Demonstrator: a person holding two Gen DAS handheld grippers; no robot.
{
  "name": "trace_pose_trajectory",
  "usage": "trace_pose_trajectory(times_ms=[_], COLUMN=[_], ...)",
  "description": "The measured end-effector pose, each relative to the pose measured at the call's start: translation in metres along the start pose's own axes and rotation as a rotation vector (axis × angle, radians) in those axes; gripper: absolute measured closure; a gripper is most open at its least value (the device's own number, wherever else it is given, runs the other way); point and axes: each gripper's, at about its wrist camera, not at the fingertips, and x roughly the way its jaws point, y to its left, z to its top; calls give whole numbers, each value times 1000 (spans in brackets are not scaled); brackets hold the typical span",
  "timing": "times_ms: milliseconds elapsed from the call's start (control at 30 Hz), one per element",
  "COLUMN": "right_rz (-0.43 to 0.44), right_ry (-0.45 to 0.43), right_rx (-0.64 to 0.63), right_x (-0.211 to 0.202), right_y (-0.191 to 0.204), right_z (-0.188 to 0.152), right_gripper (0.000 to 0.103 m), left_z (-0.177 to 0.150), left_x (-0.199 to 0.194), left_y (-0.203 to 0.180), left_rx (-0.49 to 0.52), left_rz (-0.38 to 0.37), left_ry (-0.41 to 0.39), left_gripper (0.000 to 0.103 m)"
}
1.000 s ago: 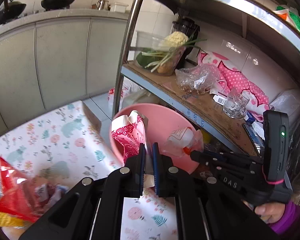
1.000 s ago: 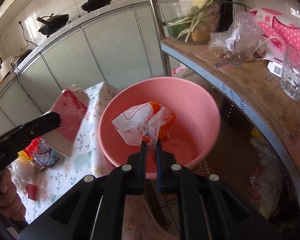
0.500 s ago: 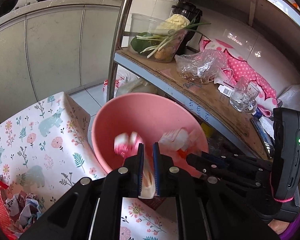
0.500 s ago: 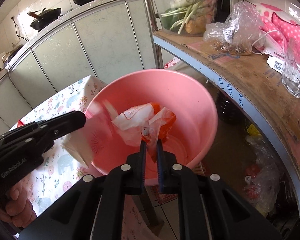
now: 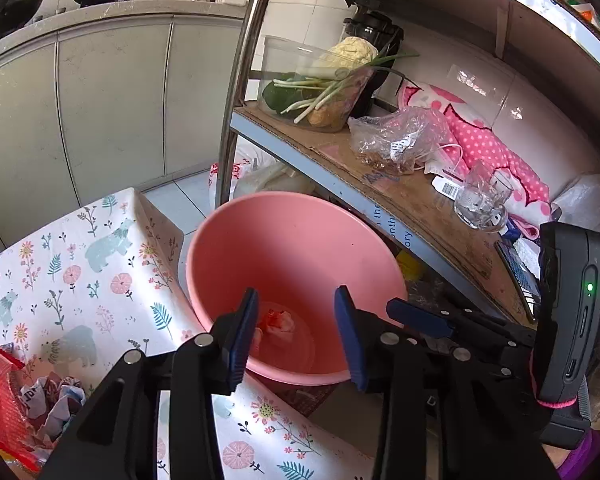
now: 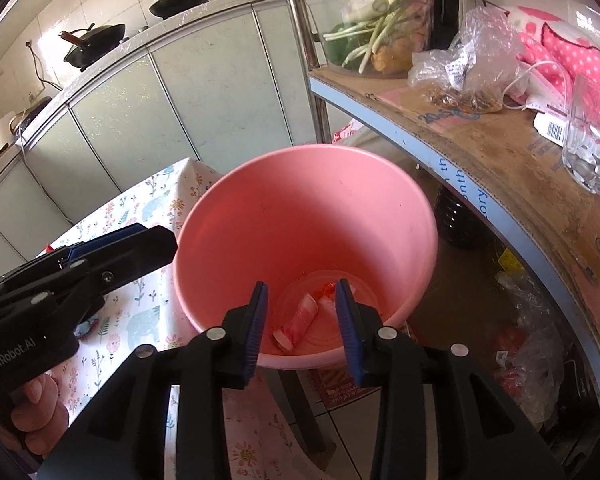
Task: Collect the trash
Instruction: 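Open both grippers to drop the items into the pink bucket, then move both open grippers back over the trash on the table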
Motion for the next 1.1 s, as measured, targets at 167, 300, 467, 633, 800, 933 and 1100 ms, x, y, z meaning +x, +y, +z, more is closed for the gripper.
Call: trace_pose_trajectory(times_ms=[167,300,467,633,800,933,1100], right_rz=[12,13,22,16,11,15,18], right_ry=[-8,-15,-36,-52,-84,-103,-116], right_rx=[9,0,-15,-49,-59,-66,-84], right_x=[-7,-14,-27,-40,-54,-62,-69], right_y=[4,9,19,31,40,47,58], right_z=[0,-3,-7,-12,-14,-15,-19], right_gripper=[56,56,56,56,55,55,55], left_z=[1,1,-3,-5,-8,-12,-15], left_x=[-14,-27,-46,-66,-83,-97,-109], left_y=[-1,-2,-7,-8,-7,-5,-2], left_rx=[-1,5,39,44,38,40,32], left_rz=[16,39,82,104,120,134,139], left_ry=[-23,-42,-79,-112,-135,-155,-166], left_gripper=[52,46,43,41,41,41,41])
